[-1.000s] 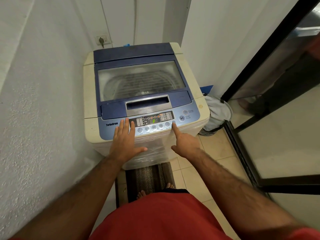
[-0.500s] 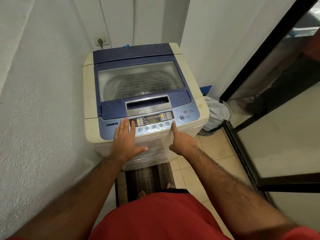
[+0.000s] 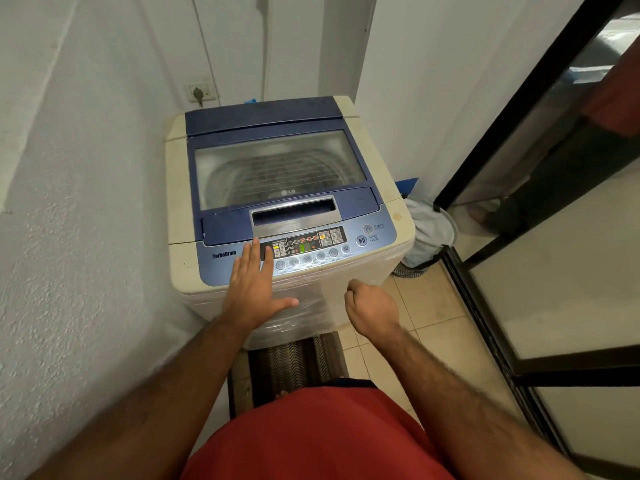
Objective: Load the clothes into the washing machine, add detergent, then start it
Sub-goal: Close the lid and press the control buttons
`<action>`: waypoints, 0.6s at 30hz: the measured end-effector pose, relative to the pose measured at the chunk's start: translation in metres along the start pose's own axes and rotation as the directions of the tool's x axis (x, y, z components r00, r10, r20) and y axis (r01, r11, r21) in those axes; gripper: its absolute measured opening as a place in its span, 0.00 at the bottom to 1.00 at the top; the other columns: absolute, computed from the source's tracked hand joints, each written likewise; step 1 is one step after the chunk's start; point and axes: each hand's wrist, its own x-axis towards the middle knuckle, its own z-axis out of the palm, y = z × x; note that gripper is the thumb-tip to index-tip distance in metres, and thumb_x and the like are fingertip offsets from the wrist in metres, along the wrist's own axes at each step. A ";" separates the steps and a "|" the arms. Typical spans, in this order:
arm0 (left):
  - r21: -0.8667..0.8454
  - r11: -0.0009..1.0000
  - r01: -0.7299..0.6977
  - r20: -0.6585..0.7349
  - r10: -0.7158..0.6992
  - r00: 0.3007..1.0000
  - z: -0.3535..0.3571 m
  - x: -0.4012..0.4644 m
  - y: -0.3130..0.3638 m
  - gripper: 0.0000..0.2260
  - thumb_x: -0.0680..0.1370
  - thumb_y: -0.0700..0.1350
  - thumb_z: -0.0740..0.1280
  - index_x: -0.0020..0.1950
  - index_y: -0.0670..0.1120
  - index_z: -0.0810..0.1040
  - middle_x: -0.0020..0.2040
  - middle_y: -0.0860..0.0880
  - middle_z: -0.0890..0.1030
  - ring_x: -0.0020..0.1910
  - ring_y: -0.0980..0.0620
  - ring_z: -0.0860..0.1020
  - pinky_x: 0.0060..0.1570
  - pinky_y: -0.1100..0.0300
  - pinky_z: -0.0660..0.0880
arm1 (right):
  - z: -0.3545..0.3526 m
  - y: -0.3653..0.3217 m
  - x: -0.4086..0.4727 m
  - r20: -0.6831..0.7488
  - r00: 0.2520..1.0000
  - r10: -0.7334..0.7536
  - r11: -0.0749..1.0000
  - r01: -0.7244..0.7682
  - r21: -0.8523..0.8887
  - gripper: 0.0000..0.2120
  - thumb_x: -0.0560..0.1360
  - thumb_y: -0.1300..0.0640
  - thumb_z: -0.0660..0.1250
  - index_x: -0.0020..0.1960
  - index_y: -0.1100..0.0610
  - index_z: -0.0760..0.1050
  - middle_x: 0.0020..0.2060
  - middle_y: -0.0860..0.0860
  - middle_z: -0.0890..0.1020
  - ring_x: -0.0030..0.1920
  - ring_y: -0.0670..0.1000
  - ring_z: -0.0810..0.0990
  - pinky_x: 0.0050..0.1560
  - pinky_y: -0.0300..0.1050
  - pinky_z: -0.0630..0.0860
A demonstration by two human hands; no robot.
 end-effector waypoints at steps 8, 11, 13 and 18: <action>-0.018 1.000 -0.016 -0.016 0.016 1.000 -0.005 0.010 0.004 0.56 0.65 0.74 0.64 0.78 0.43 0.43 0.78 0.41 0.38 0.77 0.43 0.37 0.74 0.47 0.41 | -0.021 0.019 0.031 -0.010 0.999 0.039 0.995 -0.040 -0.094 0.31 0.76 0.45 0.61 0.76 0.50 0.55 0.47 0.53 0.82 0.47 0.58 0.82 0.38 0.46 0.70; -0.017 1.000 -0.013 -0.027 0.013 1.000 -0.005 0.015 0.005 0.56 0.65 0.74 0.64 0.78 0.43 0.43 0.78 0.41 0.39 0.77 0.43 0.37 0.75 0.46 0.42 | -0.028 0.025 0.039 0.026 1.000 0.015 0.989 -0.011 -0.150 0.40 0.76 0.44 0.63 0.79 0.46 0.44 0.45 0.52 0.81 0.44 0.56 0.81 0.36 0.45 0.69; -0.024 1.000 -0.006 -0.028 0.005 1.000 -0.005 0.017 0.005 0.56 0.65 0.74 0.65 0.78 0.43 0.44 0.78 0.41 0.39 0.77 0.43 0.38 0.75 0.46 0.42 | -0.032 0.027 0.045 0.073 0.997 0.001 0.981 0.013 -0.191 0.43 0.75 0.43 0.65 0.79 0.44 0.40 0.44 0.52 0.81 0.43 0.55 0.80 0.36 0.45 0.71; -0.022 1.000 0.019 -0.028 -0.019 0.999 -0.006 0.025 -0.001 0.56 0.64 0.75 0.64 0.78 0.44 0.45 0.79 0.41 0.41 0.77 0.44 0.39 0.73 0.48 0.41 | -0.035 0.029 0.056 0.158 0.987 -0.017 0.957 0.062 -0.284 0.48 0.74 0.43 0.67 0.78 0.44 0.34 0.43 0.52 0.81 0.42 0.55 0.81 0.36 0.45 0.72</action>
